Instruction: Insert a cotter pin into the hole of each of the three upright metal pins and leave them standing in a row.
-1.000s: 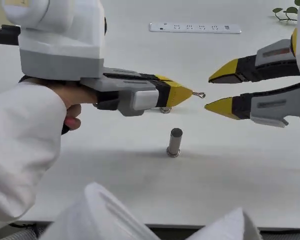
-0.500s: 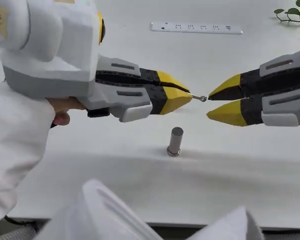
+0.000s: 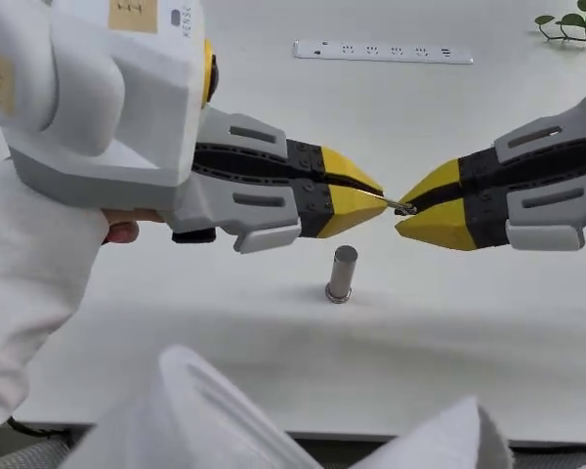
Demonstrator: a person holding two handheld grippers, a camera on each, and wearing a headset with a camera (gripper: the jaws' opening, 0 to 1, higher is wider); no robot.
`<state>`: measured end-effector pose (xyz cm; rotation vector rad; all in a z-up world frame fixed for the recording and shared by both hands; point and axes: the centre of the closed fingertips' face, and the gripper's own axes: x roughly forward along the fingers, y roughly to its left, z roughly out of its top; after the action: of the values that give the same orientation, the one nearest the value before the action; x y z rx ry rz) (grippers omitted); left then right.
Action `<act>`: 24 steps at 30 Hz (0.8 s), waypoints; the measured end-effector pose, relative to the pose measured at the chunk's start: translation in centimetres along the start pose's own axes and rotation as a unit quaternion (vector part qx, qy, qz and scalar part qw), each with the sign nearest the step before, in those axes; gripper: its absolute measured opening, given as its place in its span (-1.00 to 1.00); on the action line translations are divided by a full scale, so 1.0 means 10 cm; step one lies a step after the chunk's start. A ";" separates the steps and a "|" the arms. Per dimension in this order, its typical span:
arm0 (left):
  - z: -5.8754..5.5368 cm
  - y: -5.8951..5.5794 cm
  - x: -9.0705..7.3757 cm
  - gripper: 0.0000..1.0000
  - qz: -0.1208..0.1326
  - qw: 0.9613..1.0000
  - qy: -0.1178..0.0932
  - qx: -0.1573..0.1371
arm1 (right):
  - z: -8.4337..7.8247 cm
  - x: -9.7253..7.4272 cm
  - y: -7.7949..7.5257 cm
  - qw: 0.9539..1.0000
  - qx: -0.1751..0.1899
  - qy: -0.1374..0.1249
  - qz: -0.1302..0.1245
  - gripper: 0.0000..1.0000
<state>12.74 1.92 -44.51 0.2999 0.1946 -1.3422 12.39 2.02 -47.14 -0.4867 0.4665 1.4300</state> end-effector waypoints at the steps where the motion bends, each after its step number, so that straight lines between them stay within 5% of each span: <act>1: 0.00 0.00 0.00 -1.00 -0.002 1.000 0.000 0.000 | -0.01 0.00 -0.02 1.000 -0.001 0.000 -0.001 -1.00; 18: -0.13 -0.13 0.04 -1.00 -0.035 0.998 0.038 0.027 | -0.12 -0.08 -0.04 0.999 -0.023 0.029 0.040 -1.00; 24: -0.19 -0.14 0.07 -1.00 -0.039 0.998 0.046 0.003 | -0.15 -0.09 -0.05 0.999 -0.002 0.028 0.037 -1.00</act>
<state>11.59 1.62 -46.70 0.3624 0.2808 -1.4070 12.76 0.41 -47.81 -0.5177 0.5316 1.4914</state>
